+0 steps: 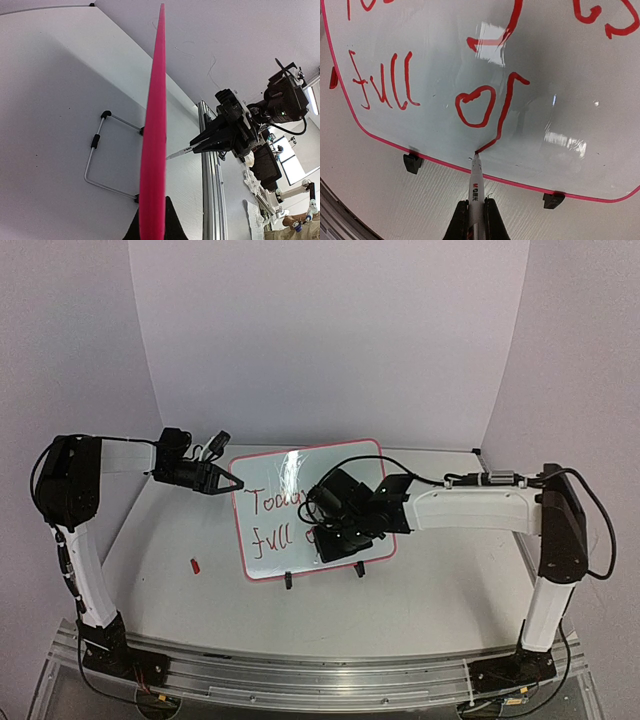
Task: Write a sentence on the whiteboard
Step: Write on the whiteboard with the whiteboard.
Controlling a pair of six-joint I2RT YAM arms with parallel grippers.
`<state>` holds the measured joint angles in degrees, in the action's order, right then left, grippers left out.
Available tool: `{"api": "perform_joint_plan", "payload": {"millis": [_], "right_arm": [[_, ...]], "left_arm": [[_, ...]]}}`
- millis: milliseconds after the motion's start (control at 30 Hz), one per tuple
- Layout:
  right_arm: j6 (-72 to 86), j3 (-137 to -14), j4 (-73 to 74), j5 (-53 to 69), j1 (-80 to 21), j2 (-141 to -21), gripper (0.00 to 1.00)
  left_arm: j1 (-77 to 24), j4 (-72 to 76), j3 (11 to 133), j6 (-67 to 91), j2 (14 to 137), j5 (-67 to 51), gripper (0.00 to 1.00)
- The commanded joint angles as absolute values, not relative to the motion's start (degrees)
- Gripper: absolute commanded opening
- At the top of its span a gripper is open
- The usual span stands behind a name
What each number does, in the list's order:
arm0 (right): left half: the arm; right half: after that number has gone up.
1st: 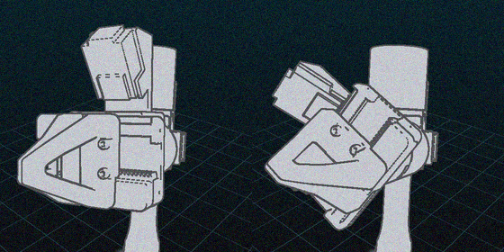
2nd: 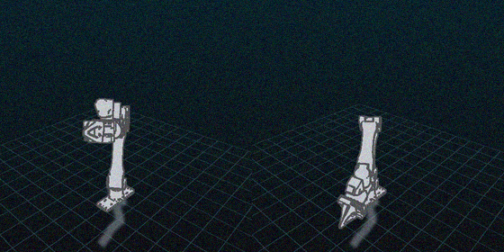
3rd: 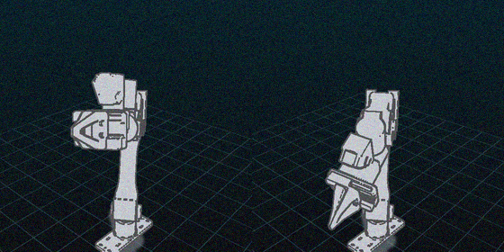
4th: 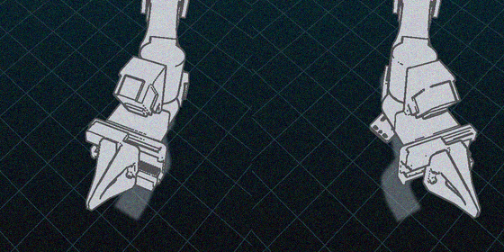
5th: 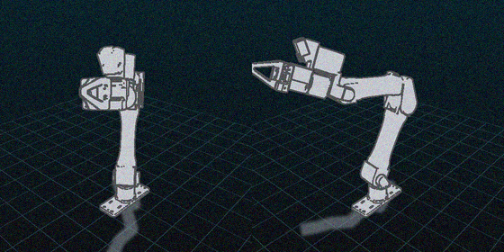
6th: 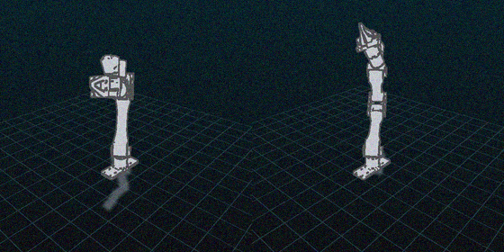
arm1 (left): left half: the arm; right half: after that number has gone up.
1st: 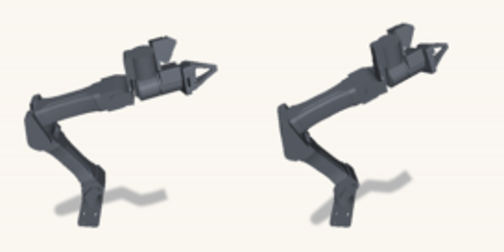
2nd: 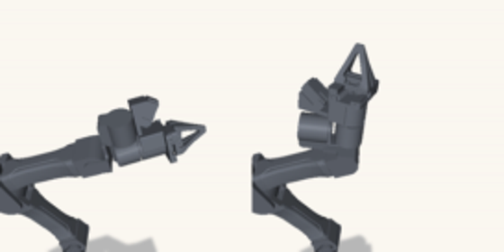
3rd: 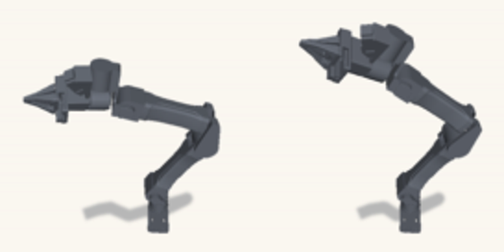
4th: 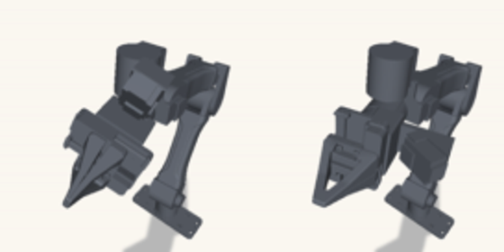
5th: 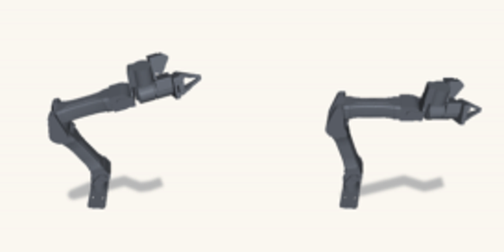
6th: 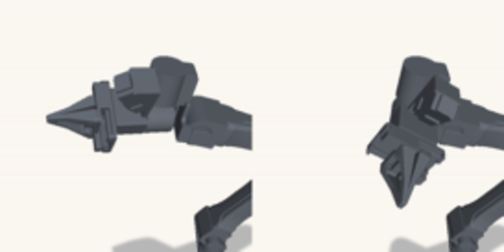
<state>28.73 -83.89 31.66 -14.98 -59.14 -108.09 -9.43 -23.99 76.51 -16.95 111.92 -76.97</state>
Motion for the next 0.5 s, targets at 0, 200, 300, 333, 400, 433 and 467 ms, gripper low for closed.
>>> {"api": "perform_joint_plan", "payload": {"millis": [0,200,300,333,400,433,467], "right_arm": [[29.0,-87.1,32.1,-17.0,-60.0,-110.8,0.0],[28.5,-89.0,32.1,-16.6,-60.4,-112.1,0.0],[28.3,-89.8,32.1,-15.6,-60.4,-111.9,0.0],[28.3,-89.8,32.1,-15.0,-60.5,-111.4,0.0],[28.1,-89.7,32.2,-14.0,-60.5,-109.7,0.0],[28.0,-89.4,32.1,-13.7,-60.6,-108.8,0.0],[27.9,-89.0,32.1,-13.5,-60.6,-107.5,0.0]], "left_arm": [[-11.3,-24.2,76.2,-21.7,113.1,-71.6,0.0],[-11.3,-23.9,76.0,-21.7,113.0,-71.8,0.0],[-11.3,-23.9,75.9,-21.7,113.0,-71.8,0.0],[-11.3,-23.9,76.0,-21.7,113.1,-71.8,0.0],[-11.3,-24.0,76.1,-21.7,113.1,-71.8,0.0],[-11.2,-24.0,76.1,-21.7,113.1,-71.8,0.0],[-11.2,-24.0,76.1,-21.7,113.1,-71.8,0.0]]}}
